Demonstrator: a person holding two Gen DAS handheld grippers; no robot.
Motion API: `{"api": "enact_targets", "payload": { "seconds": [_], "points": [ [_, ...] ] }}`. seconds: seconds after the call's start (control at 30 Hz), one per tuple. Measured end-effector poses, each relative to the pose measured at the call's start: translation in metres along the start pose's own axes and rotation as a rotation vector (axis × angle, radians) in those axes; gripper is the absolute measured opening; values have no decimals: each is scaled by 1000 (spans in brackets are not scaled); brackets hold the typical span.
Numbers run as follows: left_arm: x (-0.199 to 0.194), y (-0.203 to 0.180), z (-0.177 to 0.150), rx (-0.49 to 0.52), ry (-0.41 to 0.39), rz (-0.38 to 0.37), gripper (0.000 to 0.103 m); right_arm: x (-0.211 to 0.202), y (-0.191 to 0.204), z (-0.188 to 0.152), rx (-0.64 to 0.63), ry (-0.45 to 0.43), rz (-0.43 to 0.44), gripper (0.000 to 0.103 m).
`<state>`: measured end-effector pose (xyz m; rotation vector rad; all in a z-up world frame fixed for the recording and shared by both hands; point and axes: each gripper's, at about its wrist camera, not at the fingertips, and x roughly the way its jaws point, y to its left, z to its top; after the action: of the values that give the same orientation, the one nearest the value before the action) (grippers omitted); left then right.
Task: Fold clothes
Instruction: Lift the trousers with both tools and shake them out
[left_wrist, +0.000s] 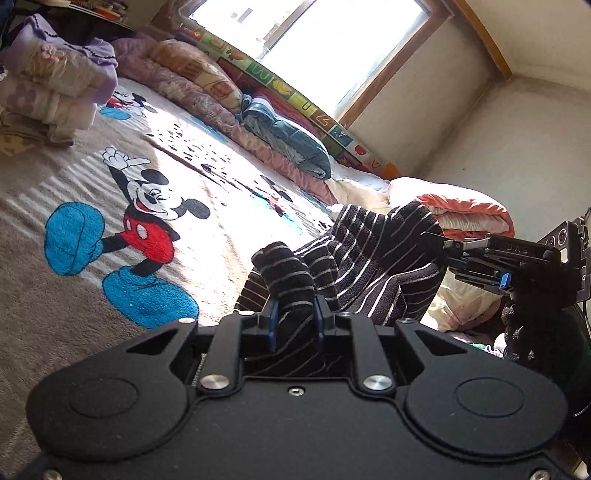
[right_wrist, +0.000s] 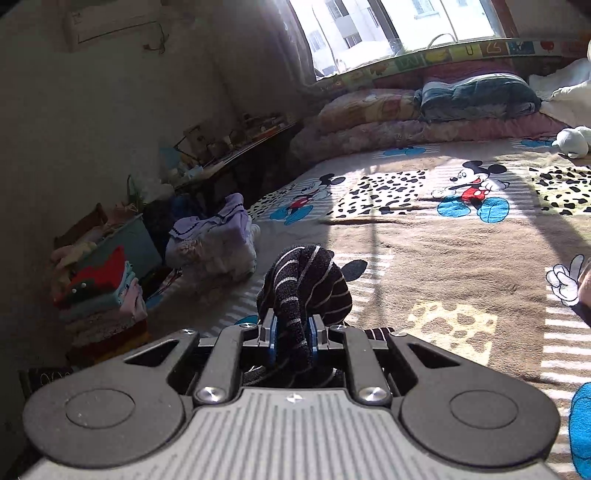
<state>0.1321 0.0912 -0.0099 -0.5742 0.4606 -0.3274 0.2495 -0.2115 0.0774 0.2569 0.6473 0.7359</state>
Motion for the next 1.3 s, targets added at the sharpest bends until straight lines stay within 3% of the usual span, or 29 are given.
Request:
{"api": "enact_targets", "payload": {
  "seconds": [0.33, 0.57, 0.9, 1.13, 1.3],
  "points": [
    [-31, -96, 52, 284, -76, -37, 15, -91, 20, 0, 18, -145, 10, 17],
    [-37, -128, 106, 426, -103, -26, 15, -120, 22, 22, 9, -226, 10, 16],
    [-9, -140, 160, 579, -68, 64, 15, -98, 10, 61, 33, -257, 18, 16],
    [54, -127, 198, 646, -28, 171, 15, -48, -16, 93, 61, -251, -22, 16],
    [105, -130, 223, 734, -72, 255, 15, -6, -41, 121, 62, -293, -87, 16]
  ]
}}
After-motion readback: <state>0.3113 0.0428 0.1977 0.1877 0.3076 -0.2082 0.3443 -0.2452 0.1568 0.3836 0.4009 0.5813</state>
